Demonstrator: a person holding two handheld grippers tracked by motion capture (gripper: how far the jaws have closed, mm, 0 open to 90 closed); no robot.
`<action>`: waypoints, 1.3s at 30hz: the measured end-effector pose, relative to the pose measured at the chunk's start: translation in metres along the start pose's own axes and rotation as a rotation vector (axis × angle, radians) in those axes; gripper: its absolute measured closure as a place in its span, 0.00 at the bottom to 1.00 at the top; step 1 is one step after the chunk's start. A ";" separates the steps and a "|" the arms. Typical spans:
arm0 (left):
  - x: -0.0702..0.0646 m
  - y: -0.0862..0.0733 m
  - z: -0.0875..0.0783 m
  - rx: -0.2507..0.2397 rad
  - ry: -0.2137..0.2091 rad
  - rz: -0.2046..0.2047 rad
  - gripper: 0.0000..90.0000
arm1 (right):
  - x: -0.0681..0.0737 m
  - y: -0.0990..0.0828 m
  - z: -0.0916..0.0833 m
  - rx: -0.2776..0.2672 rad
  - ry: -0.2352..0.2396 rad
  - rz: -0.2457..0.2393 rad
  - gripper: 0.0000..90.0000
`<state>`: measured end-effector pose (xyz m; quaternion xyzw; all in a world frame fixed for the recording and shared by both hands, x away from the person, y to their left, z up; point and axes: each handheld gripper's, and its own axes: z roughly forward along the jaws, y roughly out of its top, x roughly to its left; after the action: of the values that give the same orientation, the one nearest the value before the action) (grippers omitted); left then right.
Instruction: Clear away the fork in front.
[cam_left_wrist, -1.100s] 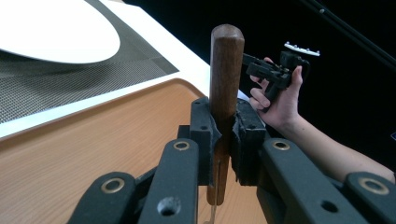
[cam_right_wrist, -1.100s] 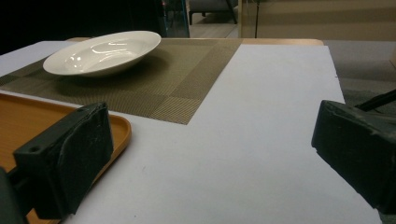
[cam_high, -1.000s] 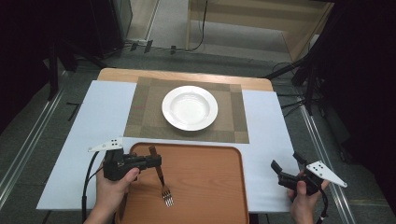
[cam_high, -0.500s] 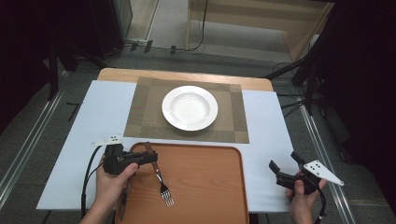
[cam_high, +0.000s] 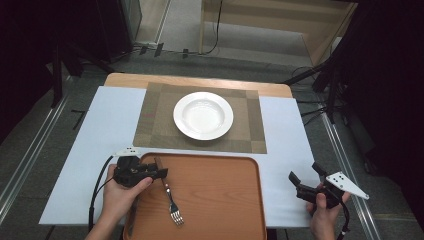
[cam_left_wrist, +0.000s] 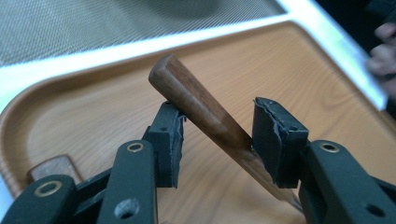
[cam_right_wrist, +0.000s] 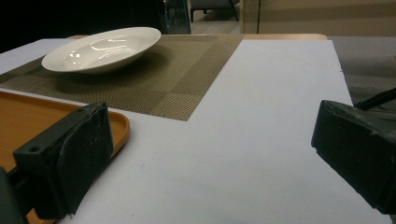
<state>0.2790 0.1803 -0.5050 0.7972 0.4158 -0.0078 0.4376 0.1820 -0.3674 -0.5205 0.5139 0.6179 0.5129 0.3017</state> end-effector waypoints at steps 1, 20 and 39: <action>-0.001 0.000 0.002 0.014 0.011 0.006 0.58 | 0.000 0.000 0.000 -0.001 -0.001 0.001 0.00; -0.041 -0.004 -0.001 0.112 0.033 0.302 0.98 | 0.000 0.000 0.000 -0.005 0.008 -0.006 0.00; -0.039 -0.015 0.003 0.205 0.069 0.296 0.99 | 0.002 0.000 0.001 0.000 0.010 -0.019 0.00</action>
<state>0.2447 0.1568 -0.5032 0.8898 0.3058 0.0415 0.3361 0.1819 -0.3657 -0.5207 0.5056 0.6240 0.5127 0.3036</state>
